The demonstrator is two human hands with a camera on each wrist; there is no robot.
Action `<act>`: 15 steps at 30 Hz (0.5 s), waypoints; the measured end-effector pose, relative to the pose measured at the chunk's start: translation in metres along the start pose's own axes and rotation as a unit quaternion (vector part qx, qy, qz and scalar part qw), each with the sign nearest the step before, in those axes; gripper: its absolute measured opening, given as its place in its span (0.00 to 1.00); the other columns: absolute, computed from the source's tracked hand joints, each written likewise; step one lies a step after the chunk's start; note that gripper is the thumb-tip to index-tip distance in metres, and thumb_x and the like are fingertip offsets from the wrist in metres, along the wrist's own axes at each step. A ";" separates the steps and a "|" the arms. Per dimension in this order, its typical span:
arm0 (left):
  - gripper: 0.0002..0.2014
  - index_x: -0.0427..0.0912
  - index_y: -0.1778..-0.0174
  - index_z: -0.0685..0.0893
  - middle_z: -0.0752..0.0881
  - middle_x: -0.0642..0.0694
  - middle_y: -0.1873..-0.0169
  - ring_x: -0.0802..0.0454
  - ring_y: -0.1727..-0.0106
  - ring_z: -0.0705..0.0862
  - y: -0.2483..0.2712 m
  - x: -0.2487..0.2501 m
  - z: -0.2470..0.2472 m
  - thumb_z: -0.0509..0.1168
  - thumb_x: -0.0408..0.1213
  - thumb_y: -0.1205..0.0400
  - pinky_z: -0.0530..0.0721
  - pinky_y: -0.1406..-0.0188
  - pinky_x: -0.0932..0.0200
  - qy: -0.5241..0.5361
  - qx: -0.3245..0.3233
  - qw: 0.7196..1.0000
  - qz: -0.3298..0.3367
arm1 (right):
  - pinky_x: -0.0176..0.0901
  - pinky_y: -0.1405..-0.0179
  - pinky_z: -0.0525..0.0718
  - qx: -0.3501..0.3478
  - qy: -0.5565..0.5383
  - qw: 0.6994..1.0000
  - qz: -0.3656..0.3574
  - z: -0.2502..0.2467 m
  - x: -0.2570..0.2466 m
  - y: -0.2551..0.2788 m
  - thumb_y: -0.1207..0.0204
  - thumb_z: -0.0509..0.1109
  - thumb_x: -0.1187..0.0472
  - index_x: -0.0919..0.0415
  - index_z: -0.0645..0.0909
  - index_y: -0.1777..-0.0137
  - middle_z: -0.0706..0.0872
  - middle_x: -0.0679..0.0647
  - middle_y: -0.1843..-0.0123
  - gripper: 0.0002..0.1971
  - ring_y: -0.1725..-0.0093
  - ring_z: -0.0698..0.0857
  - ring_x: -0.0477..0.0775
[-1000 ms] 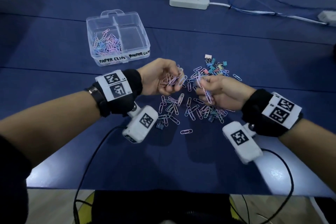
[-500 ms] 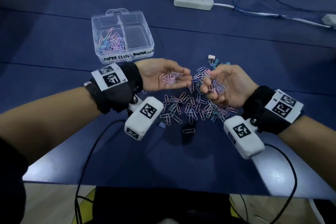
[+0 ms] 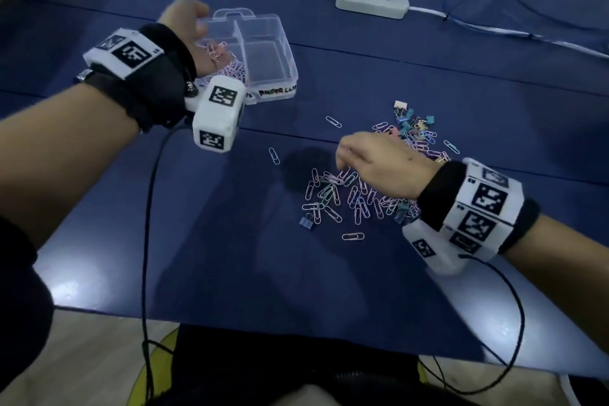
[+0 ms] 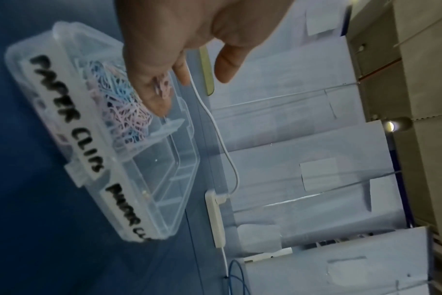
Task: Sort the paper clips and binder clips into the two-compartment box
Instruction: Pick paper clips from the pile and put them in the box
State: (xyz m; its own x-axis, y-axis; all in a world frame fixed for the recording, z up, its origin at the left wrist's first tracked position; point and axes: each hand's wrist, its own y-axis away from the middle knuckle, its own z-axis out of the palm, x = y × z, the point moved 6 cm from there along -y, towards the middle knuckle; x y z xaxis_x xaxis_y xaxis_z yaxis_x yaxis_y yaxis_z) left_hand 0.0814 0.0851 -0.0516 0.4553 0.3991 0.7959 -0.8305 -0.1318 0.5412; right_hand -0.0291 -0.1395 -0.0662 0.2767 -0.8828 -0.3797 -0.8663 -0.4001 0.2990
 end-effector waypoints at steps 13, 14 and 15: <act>0.07 0.46 0.57 0.79 0.85 0.46 0.59 0.51 0.70 0.80 0.044 -0.025 0.055 0.66 0.28 0.24 0.78 0.71 0.66 -0.650 -0.155 0.710 0.221 | 0.30 0.61 0.70 0.004 -0.019 0.999 -0.026 0.006 0.012 -0.008 0.34 0.52 0.83 0.64 0.79 0.46 0.74 0.51 0.53 0.24 0.52 0.73 0.50; 0.09 0.44 0.52 0.80 0.86 0.44 0.56 0.48 0.69 0.82 0.047 -0.043 0.056 0.68 0.29 0.25 0.78 0.66 0.64 -0.726 -0.193 0.633 0.186 | 0.29 0.57 0.72 0.006 -0.017 0.999 -0.047 0.009 0.008 -0.007 0.34 0.52 0.84 0.64 0.79 0.45 0.73 0.51 0.52 0.24 0.51 0.72 0.49; 0.14 0.45 0.46 0.80 0.85 0.44 0.53 0.45 0.65 0.84 0.050 -0.060 0.053 0.71 0.31 0.27 0.79 0.61 0.61 -0.789 -0.218 0.555 0.146 | 0.34 0.51 0.73 0.003 -0.014 0.998 -0.069 0.013 0.003 -0.005 0.36 0.51 0.85 0.64 0.78 0.45 0.73 0.51 0.51 0.25 0.49 0.71 0.50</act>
State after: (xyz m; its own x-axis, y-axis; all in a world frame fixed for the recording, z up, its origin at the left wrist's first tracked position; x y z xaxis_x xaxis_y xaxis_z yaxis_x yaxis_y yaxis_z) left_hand 0.0298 0.0066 -0.0581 -0.2904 -0.9194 0.2651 -0.7846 0.3874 0.4841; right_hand -0.0291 -0.1368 -0.0807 0.3814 -0.8120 -0.4417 -0.8236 -0.5155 0.2364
